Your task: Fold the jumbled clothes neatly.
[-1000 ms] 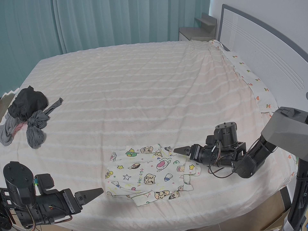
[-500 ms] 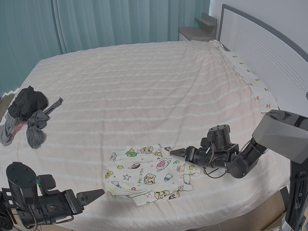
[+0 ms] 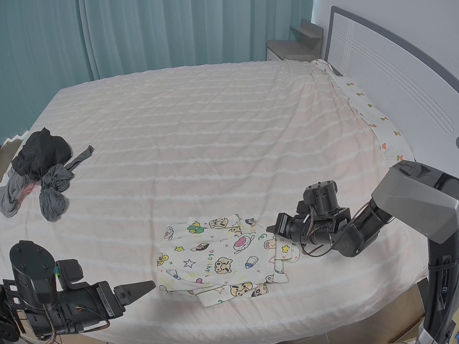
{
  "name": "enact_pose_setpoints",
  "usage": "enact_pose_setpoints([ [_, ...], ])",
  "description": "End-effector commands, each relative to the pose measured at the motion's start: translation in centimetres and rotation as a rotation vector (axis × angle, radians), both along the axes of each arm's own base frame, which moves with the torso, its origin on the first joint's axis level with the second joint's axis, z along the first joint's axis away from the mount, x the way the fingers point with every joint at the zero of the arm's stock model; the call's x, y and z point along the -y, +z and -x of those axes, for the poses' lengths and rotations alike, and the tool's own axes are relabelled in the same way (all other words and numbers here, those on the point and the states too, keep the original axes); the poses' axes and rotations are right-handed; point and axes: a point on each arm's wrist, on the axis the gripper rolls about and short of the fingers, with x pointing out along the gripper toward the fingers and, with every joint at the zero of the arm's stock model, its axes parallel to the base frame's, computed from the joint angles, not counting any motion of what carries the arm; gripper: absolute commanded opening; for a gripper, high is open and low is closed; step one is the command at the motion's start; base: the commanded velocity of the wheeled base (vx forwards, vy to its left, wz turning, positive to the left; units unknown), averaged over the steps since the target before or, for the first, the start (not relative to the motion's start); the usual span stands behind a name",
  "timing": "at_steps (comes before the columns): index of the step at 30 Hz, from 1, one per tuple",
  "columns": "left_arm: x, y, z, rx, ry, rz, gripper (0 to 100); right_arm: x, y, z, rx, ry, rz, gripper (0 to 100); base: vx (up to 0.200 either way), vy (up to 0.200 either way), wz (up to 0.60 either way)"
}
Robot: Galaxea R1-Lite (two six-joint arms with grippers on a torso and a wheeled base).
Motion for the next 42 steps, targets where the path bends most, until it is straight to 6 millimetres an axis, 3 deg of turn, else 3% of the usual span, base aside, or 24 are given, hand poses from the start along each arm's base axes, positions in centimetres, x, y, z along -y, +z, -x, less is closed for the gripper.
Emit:
enact_pose_setpoints([
  [1,0.0,0.0,0.0,-0.001,0.001,0.000,100,0.4,1.2,-0.5,0.047,-0.036,-0.003,0,0.000,0.000,0.00],
  [6,0.0,0.0,0.0,-0.002,0.001,-0.001,100,1.5,2.5,-1.8,0.102,-0.076,-0.024,0,0.000,0.000,0.00],
  [15,0.0,0.0,0.0,-0.002,0.001,-0.001,100,1.2,1.7,-1.9,0.088,-0.059,-0.018,0,0.000,0.000,0.00],
  [16,0.0,0.0,0.0,-0.002,0.000,-0.002,100,1.2,1.7,-1.9,0.091,-0.059,-0.019,100,0.000,0.000,0.00],
  [23,0.0,-0.1,0.0,-0.003,0.001,-0.002,100,2.0,2.6,-1.2,0.091,-0.069,-0.018,100,0.000,0.000,0.00],
  [31,0.0,0.0,0.0,-0.001,0.001,0.000,100,3.5,2.9,2.9,0.019,-0.054,0.012,100,0.000,0.000,0.00],
  [36,0.0,0.0,0.0,-0.001,-0.001,0.000,100,2.7,3.7,5.8,0.039,0.011,-0.013,100,0.000,0.000,0.00],
  [42,0.0,0.1,0.0,0.005,0.001,0.005,100,1.7,3.3,7.0,0.062,0.047,-0.019,100,0.000,0.000,0.00],
])
